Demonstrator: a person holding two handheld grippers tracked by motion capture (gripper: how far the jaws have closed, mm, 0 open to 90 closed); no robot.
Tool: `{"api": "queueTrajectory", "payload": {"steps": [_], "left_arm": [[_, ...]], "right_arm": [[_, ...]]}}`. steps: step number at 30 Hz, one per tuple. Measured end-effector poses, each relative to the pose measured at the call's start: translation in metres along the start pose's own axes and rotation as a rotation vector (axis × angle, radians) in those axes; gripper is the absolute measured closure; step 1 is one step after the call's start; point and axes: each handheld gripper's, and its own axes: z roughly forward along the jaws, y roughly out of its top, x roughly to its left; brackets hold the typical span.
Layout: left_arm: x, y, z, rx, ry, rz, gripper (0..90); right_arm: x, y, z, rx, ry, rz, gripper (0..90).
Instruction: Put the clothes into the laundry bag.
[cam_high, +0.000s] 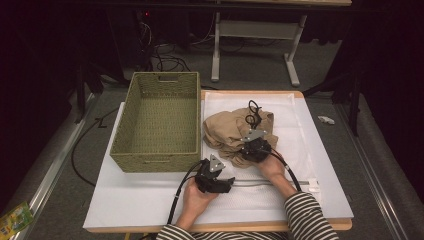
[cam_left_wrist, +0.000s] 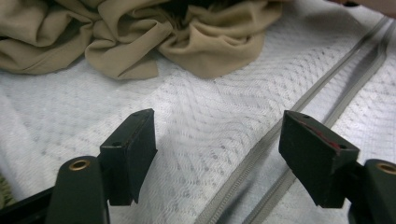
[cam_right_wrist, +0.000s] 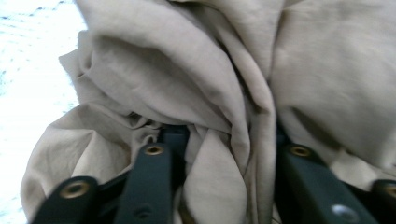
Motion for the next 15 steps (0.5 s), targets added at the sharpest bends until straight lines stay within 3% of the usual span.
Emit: {"api": "queueTrajectory", "payload": {"steps": [6, 12, 15], "left_arm": [[-0.007, 0.001, 0.002, 0.022, 0.017, 0.074, 27.6], [-0.007, 0.001, 0.002, 0.019, 0.019, 0.071, 32.2], [-0.006, 0.002, 0.001, 0.010, 0.026, 0.072, 41.8]], "right_arm": [[-0.013, -0.004, -0.010, -0.039, 0.030, 0.070, 75.4], [-0.030, -0.014, -0.031, -0.081, 0.014, 0.116, 75.9], [-0.038, -0.020, -0.044, -0.111, 0.011, 0.127, 76.1]]}}
